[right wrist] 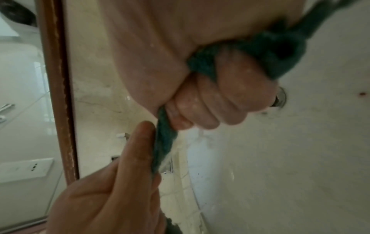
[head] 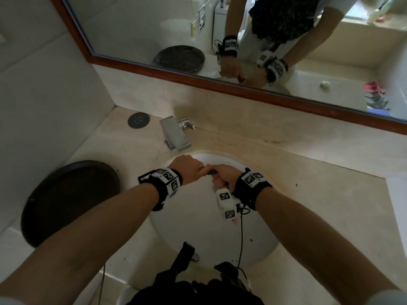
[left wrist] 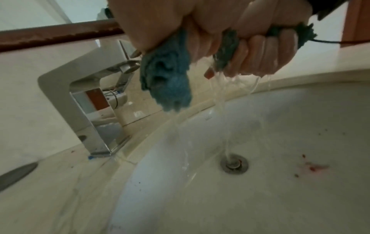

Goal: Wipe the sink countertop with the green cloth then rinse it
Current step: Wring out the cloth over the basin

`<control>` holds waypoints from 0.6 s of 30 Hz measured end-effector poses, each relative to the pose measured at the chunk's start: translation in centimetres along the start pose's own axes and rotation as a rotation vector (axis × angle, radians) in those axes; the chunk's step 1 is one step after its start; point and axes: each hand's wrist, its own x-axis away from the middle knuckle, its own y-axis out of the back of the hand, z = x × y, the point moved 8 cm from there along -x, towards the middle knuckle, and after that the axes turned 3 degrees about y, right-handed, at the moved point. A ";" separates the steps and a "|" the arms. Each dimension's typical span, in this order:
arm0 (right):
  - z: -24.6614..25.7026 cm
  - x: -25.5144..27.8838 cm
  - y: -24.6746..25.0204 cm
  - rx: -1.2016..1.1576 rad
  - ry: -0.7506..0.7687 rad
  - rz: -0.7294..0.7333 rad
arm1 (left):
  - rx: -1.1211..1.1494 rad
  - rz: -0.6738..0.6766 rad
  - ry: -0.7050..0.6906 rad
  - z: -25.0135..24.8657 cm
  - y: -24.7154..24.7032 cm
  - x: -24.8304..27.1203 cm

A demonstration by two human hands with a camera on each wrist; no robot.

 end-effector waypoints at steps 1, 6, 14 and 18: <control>0.3 0.1 -0.1 -0.055 0.010 0.008 | 0.051 -0.035 0.004 0.2 0.0 0.0; 0.6 0.8 -0.5 -0.210 0.027 -0.070 | 0.768 -0.066 0.188 1.8 -0.4 0.4; 4.1 2.3 1.7 -0.031 0.553 -0.404 | 1.348 0.172 0.455 1.1 -2.2 1.4; 5.1 3.4 -0.7 0.318 0.650 -0.425 | 1.432 0.282 0.450 0.0 -2.0 2.1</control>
